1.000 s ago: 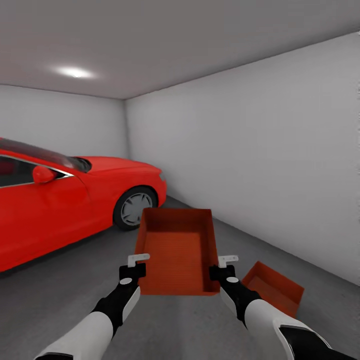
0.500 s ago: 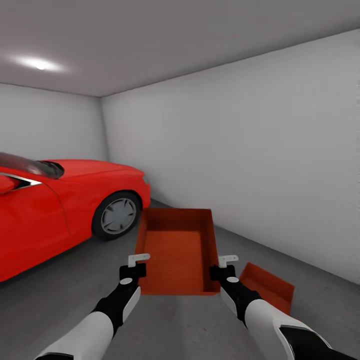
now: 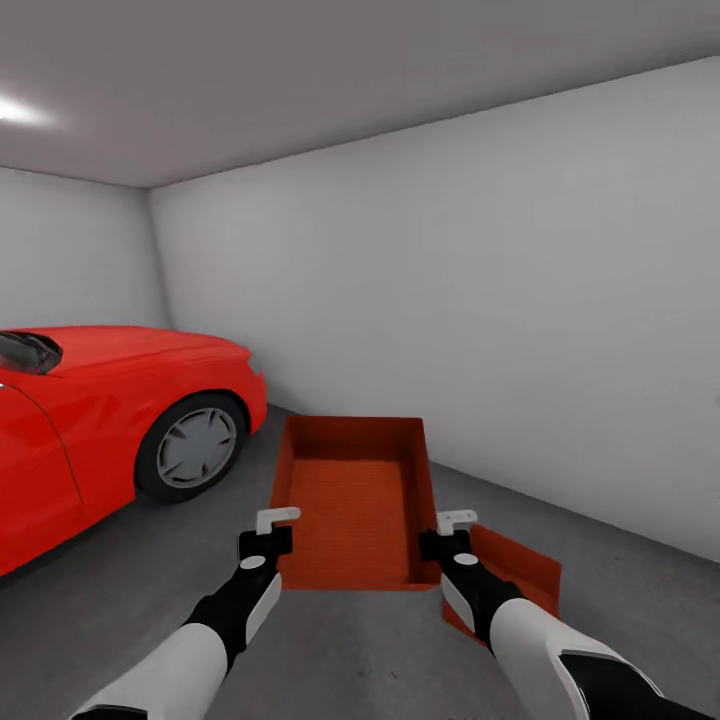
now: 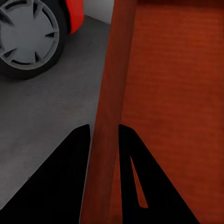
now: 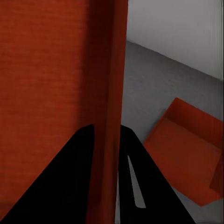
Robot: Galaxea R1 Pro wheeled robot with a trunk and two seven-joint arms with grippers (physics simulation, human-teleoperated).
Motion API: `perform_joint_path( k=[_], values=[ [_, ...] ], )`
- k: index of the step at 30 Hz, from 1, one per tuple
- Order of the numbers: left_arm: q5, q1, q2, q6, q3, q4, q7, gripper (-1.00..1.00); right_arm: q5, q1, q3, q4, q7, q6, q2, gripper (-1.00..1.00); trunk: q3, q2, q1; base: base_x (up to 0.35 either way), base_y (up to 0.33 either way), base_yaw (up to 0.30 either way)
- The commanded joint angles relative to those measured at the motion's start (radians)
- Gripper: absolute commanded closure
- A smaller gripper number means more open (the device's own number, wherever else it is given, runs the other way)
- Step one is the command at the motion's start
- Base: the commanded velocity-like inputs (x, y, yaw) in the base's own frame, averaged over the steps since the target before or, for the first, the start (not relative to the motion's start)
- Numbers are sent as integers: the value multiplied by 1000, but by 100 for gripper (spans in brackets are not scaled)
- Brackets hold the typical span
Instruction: Move the two storage containers from the living room to the garage. In the garage, place one container on the floor and stack the other container on top of it (either order is fine).
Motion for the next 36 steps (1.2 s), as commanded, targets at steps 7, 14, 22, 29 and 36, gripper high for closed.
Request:
perform_joint_path(
  k=[7,14,22,29,36],
  values=[
    [2,0,37,-2,1,2,14,100,15,-2,-50,-8,-44,-4,-4,100,-2,-2,0,2,1,-248],
    [2,0,37,-2,1,2,14,100,15,-2,-50,-7,-44,-3,-4,100,-2,-2,0,0,0,-248],
    [2,0,37,-2,1,2,14,100,15,-2,-50,-8,-44,-4,-4,100,-2,-2,0,0,0,-248],
    [2,0,37,-2,0,2,14,100,15,-2,-50,-7,-44,-4,-4,100,-2,-2,0,0,0,-249],
    [4,0,37,-2,0,2,14,100,15,-2,-50,-8,-44,-4,-4,100,-2,-2,0,0,0,-249]
  ],
)
